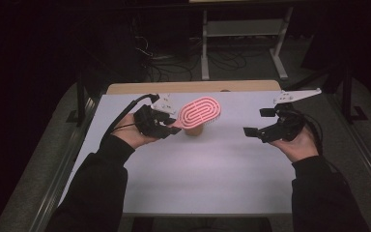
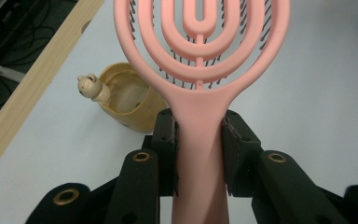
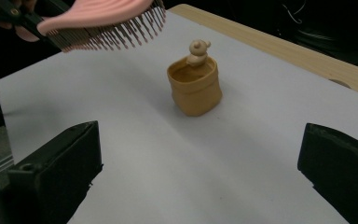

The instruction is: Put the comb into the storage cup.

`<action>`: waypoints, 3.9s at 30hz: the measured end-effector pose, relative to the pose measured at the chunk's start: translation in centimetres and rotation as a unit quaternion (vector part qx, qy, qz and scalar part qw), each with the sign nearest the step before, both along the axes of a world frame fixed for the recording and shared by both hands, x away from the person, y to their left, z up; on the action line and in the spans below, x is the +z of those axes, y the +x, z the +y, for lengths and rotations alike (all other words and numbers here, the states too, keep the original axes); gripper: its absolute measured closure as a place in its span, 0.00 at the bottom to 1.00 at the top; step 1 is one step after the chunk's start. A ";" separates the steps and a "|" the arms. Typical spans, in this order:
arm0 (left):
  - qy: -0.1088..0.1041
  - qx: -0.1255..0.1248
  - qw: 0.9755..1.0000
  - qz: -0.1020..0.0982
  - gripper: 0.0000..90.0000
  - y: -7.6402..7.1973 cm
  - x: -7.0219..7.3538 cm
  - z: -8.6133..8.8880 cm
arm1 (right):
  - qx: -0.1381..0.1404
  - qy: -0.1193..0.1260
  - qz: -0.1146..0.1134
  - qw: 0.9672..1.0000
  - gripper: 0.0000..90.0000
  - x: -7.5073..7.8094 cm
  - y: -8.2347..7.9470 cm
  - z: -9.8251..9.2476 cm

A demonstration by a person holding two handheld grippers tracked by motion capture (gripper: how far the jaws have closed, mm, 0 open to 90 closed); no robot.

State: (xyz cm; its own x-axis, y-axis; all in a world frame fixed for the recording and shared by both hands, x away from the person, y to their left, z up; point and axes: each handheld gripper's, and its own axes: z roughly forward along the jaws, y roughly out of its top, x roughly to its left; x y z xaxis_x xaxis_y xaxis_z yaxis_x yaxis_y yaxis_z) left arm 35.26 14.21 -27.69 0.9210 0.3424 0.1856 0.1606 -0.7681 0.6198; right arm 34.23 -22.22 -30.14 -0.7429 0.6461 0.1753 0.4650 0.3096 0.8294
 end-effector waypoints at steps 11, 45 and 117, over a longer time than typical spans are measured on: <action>-0.008 -0.005 1.000 -0.011 0.77 0.1 -0.3 -0.9 | 0.016 0.022 0.005 1.000 0.00 1.6 1.2 1.5; -0.032 -0.015 0.998 -0.054 0.77 -0.4 -1.9 -2.4 | 0.049 0.037 0.090 0.994 0.05 2.6 4.3 5.8; -0.171 0.036 0.984 -0.019 0.24 0.6 -3.1 0.0 | 0.052 0.087 0.118 0.988 0.70 10.0 4.8 8.4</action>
State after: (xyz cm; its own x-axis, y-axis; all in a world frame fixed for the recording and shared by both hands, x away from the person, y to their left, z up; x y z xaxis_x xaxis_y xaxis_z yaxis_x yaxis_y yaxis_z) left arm 35.85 14.19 -30.81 0.8863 0.4558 0.0816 0.1795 -0.5007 0.8468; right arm 39.03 -13.86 -20.14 -0.7288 0.5135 0.4530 0.6251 0.2289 0.7462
